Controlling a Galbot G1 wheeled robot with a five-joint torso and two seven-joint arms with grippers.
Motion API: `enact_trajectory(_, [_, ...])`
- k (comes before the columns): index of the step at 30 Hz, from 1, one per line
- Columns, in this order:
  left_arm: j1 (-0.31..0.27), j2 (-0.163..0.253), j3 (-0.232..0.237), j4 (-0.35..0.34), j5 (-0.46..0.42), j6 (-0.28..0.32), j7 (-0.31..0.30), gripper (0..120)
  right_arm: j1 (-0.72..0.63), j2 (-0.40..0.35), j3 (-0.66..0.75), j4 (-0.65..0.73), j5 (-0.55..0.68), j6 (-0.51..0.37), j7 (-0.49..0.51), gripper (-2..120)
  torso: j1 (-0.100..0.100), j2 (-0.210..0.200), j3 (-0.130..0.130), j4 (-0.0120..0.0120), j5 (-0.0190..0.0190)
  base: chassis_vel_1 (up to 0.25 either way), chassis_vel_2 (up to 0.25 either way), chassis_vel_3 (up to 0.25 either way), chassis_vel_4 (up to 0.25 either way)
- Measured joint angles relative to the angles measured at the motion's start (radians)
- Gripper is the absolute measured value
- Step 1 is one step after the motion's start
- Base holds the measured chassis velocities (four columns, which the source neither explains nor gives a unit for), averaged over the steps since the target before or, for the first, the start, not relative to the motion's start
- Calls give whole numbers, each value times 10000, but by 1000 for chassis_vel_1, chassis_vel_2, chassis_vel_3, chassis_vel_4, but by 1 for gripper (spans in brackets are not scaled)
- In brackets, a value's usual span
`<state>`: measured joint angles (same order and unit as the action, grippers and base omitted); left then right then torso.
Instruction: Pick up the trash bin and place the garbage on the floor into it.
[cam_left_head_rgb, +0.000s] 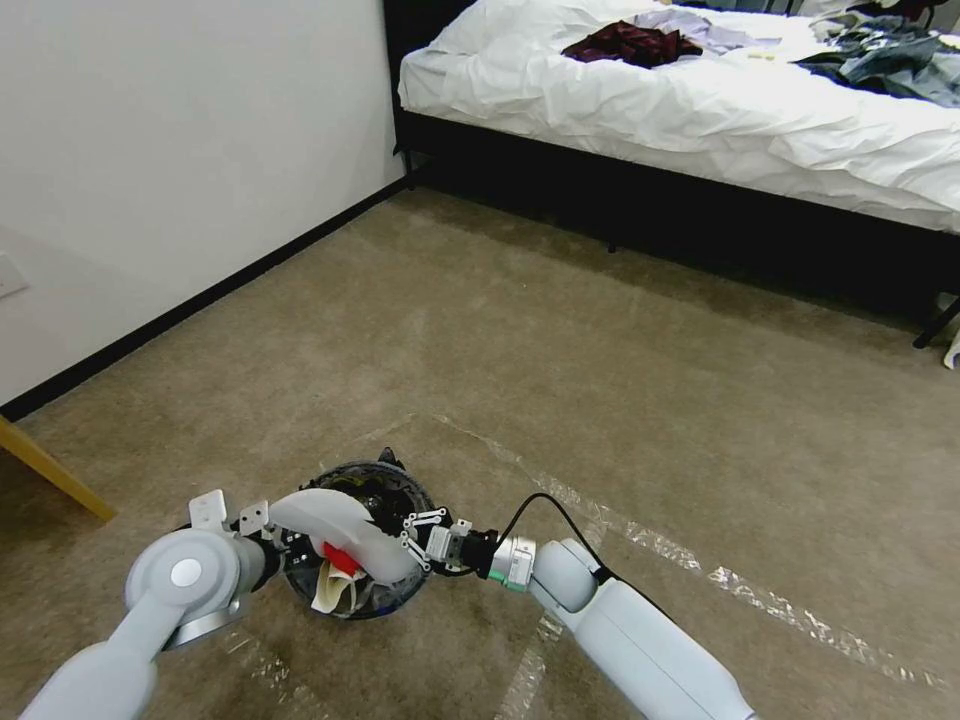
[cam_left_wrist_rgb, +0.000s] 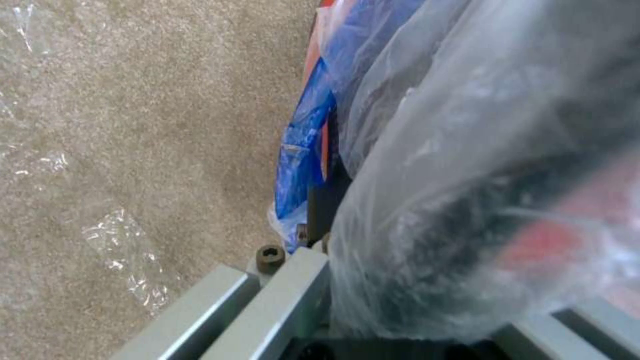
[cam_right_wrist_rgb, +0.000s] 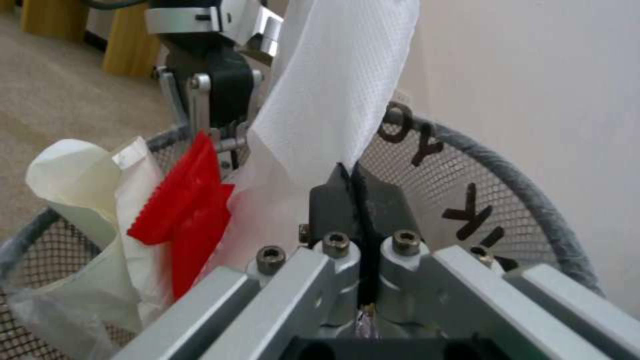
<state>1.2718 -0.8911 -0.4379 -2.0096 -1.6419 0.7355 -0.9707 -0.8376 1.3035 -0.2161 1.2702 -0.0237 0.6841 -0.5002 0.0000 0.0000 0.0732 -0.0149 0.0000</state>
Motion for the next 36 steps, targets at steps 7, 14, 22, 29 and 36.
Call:
enact_trajectory(7, [7,-24,-25,-15,-93,-1,-11,0,20,15,-6,-134,-2,21,-16,0,0,0,0,0,0,0,0,0,0])
enact_trajectory(14, [33,-1,-42,-37,-115,-1,-21,0,-62,46,29,-288,-25,53,66,0,0,0,0,0,0,0,0,0,0])
enact_trajectory(22, [53,-48,-6,-41,-99,-3,-28,0,-30,42,51,-368,-13,51,307,0,0,0,0,0,0,0,0,0,0])
enact_trajectory(29, [38,-77,23,-34,-88,-3,-41,0,-60,41,37,-380,2,39,558,2,0,0,0,0,1,0,0,0,0])
enact_trajectory(36, [30,-136,41,14,-75,-3,-48,0,-43,58,13,-379,12,17,662,28,0,0,0,0,0,0,0,0,0])
